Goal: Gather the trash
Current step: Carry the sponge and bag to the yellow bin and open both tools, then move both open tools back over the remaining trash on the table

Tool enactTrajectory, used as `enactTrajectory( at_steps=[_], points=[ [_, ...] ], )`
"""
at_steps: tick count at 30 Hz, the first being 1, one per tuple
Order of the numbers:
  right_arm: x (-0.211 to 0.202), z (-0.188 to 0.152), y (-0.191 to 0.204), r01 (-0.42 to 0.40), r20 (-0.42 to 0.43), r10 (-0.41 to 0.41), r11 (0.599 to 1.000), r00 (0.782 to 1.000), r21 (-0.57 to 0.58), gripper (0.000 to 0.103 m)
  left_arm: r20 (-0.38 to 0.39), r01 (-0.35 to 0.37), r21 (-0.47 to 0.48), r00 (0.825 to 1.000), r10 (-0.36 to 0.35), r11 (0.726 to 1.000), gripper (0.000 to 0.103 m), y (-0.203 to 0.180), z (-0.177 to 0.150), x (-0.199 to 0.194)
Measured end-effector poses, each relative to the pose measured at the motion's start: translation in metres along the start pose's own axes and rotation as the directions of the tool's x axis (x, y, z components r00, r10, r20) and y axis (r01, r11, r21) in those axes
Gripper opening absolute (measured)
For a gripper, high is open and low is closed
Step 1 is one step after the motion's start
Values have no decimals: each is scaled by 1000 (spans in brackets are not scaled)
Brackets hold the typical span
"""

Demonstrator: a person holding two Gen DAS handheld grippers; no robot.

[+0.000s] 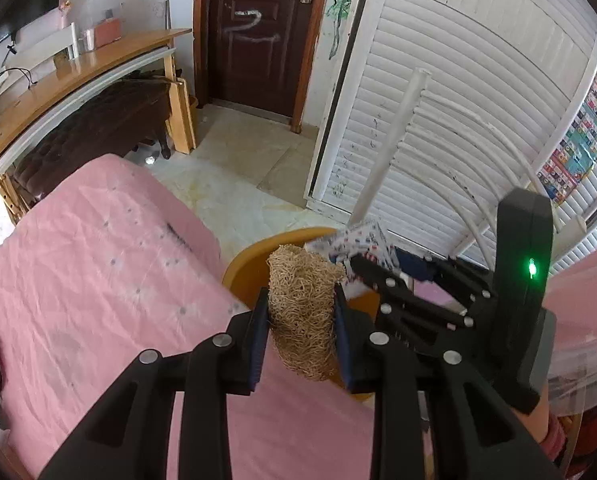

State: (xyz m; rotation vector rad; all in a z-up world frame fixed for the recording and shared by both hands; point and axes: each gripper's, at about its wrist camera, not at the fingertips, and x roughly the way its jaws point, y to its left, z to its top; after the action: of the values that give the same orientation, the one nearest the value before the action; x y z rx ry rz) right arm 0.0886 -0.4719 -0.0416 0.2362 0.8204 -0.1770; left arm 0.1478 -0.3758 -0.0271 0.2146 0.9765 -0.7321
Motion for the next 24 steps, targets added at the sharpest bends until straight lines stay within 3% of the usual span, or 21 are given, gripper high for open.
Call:
enactTrajectory(
  at_steps=[2,6,8,13,22,24],
  points=[
    [1,2,-3,1,-6,-1,1000,1000,7,31,3,2,-3,1000,-2,1000,25,-2,3,2],
    [4,3,-6,0,-18,1,1000,1000,11,48,8,9,-7,1000,-9,1000,27,-4,6,2],
    [4,3,-6,1,-19,-1,1000,1000,9,49,5,16,-12,1000,-16,1000,30,-5,8,4],
    [4,2,-7,4,-16,-4,1000,1000,16,50,17,14,-29,1000,-13,999,66,-1,9,2],
    [-5,4,-9,5,7,-5,1000,1000,22,50,59,9,-57,998,-5,998,67,13,1,-19],
    [-9,5,-3,0,18,0,1000,1000,14,60,74,11,-66,997,-6,998,67,18,-4,-29]
  ],
)
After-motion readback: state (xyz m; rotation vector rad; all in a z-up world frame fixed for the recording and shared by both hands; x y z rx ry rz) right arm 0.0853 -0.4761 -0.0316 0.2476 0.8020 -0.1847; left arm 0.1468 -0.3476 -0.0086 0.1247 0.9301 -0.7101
